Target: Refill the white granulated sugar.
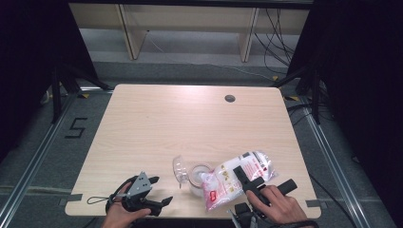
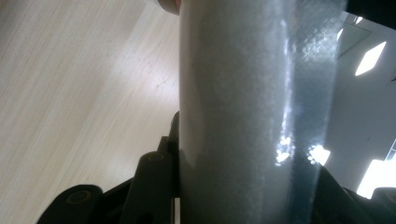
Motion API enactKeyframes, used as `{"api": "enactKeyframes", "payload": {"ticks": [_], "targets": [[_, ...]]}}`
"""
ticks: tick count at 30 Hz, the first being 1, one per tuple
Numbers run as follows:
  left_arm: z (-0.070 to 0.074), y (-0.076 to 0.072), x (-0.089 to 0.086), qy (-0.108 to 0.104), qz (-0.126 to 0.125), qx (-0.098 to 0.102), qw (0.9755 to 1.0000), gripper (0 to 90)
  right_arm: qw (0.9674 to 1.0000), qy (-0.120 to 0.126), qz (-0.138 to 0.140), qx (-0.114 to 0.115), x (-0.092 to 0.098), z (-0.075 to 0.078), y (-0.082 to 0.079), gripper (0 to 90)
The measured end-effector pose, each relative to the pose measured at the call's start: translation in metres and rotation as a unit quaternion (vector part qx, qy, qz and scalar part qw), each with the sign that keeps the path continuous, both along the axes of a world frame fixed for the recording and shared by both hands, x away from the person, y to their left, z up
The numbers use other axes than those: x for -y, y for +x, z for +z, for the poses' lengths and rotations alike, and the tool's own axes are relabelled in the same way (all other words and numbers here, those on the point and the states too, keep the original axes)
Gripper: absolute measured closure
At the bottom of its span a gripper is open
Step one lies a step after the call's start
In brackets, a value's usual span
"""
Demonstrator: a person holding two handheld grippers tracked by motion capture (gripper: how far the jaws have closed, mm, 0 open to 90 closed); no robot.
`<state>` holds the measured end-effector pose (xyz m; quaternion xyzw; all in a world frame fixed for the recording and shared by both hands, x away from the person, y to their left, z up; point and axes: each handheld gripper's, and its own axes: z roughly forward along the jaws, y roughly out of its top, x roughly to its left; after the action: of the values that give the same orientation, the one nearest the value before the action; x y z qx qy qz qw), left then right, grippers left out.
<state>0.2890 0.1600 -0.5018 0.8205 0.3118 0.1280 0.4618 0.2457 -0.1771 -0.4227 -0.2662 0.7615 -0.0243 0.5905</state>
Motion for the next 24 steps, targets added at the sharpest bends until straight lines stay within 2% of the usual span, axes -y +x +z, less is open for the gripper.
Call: {"api": "enactKeyframes", "payload": {"ticks": [2, 3, 7, 8, 9, 13, 14, 15, 18, 19, 24], "targets": [[-0.0001, 0.0001, 0.0, -0.001, 0.0, 0.0, 1.0, 16.0, 1.0, 0.001, -0.007, 0.0, -0.0003, -0.0004, -0.0013, 67.5], [-0.0002, -0.0001, 0.0001, 0.0, 0.001, 0.001, 1.0, 16.0, 0.9999, -0.012, 0.002, 0.003, -0.0021, 0.0009, -0.0006, 67.6], [-0.0006, 0.0001, 0.0004, -0.002, 0.001, 0.001, 1.0, 16.0, 0.9999, -0.01, -0.01, 0.009, -0.0017, -0.0006, -0.0026, 67.7], [-0.001, 0.0004, 0.0005, -0.005, 0.0, 0.002, 1.0, 16.0, 0.9997, -0.02, -0.009, 0.012, -0.0023, 0.0005, -0.0027, 67.8], [-0.0001, 0.0001, -0.0001, 0.0, 0.0, 0.0, 1.0, 16.0, 0.9997, -0.019, -0.01, 0.012, -0.0022, 0.0007, -0.0028, 67.8], [-0.0003, 0.0, 0.0001, -0.001, 0.001, 0.001, 1.0, 16.0, 0.9997, -0.023, -0.002, 0.011, -0.0027, 0.0019, -0.0019, 67.9], [-0.0003, 0.0, 0.0002, -0.001, 0.001, 0.0, 1.0, 16.0, 0.9991, -0.039, 0.009, 0.016, -0.0033, 0.0043, -0.0004, 68.0], [-0.0003, 0.0, 0.0001, 0.0, 0.001, 0.0, 1.0, 16.0, 0.9999, -0.006, -0.007, 0.008, -0.001, 0.001, -0.0024, 68.0], [-0.0003, 0.0001, 0.0001, -0.001, 0.001, 0.0, 1.0, 16.0, 0.9998, -0.016, 0.001, 0.01, -0.0016, 0.0025, -0.0015, 68.1], [-0.0005, -0.0001, 0.0005, -0.004, 0.001, -0.001, 1.0, 16.0, 0.9999, -0.01, -0.008, 0.01, -0.0008, 0.0017, -0.0024, 68.2], [-0.0006, -0.0001, 0.0006, -0.004, 0.0, -0.001, 1.0, 16.0, 0.9997, -0.021, -0.008, 0.013, -0.0015, 0.0032, -0.0031, 68.3]]}}
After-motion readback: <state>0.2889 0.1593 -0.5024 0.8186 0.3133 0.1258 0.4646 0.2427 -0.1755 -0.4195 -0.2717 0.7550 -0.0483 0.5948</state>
